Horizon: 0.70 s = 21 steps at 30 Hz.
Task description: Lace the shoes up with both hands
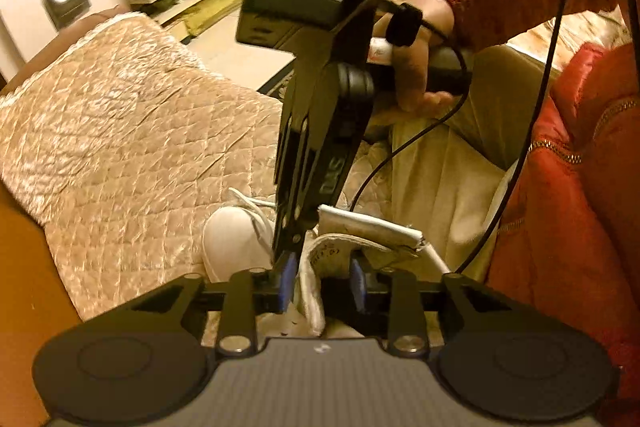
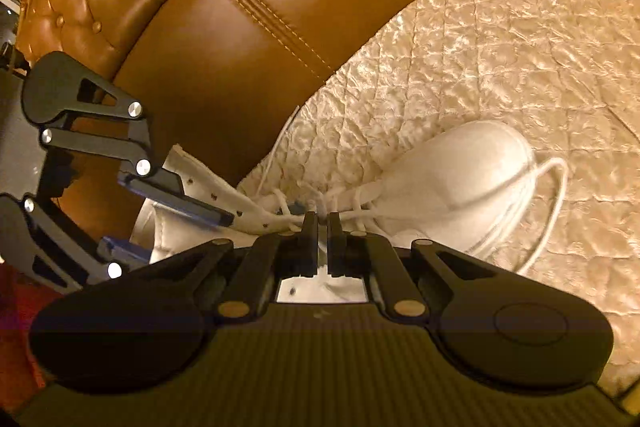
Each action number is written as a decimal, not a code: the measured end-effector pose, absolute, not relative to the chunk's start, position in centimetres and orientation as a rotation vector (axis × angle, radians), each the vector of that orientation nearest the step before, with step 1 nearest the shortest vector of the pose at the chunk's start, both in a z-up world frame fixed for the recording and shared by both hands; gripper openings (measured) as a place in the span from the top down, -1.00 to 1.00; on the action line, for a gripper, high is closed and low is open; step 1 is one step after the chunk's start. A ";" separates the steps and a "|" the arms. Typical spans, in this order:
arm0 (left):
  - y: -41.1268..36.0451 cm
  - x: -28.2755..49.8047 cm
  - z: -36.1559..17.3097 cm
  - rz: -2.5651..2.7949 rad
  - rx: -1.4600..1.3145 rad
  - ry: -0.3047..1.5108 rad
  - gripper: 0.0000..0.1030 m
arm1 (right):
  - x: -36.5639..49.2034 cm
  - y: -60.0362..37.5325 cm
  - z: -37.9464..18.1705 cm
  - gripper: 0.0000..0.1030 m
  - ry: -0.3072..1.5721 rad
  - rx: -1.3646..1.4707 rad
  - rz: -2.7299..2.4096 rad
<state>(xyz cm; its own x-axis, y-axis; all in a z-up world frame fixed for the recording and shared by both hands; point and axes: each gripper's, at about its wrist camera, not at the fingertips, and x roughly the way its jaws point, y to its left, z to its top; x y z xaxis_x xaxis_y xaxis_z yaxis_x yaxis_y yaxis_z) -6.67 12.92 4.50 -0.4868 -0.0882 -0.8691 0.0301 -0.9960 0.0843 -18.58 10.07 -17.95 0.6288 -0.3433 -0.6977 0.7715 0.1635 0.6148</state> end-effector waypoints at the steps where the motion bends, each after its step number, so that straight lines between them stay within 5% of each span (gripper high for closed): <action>1: 12.9 -6.8 4.5 -2.653 1.558 -0.102 0.16 | -18.7 10.1 -18.2 0.87 0.427 1.155 -0.841; 4: 12.7 -6.9 4.2 -2.681 1.555 -0.069 0.22 | -19.0 10.4 -18.8 0.84 0.358 1.163 -0.865; 6: 12.5 -6.8 3.9 -2.704 1.547 -0.019 0.61 | -19.1 10.6 -19.3 0.80 0.313 1.164 -0.885; 8: 12.3 -6.8 3.7 -2.703 1.534 -0.012 0.76 | -19.2 10.7 -19.7 0.78 0.283 1.154 -0.904; 21: 11.9 -6.2 3.5 -2.683 1.457 0.105 0.77 | -19.6 10.0 -19.6 0.76 0.311 1.053 -1.007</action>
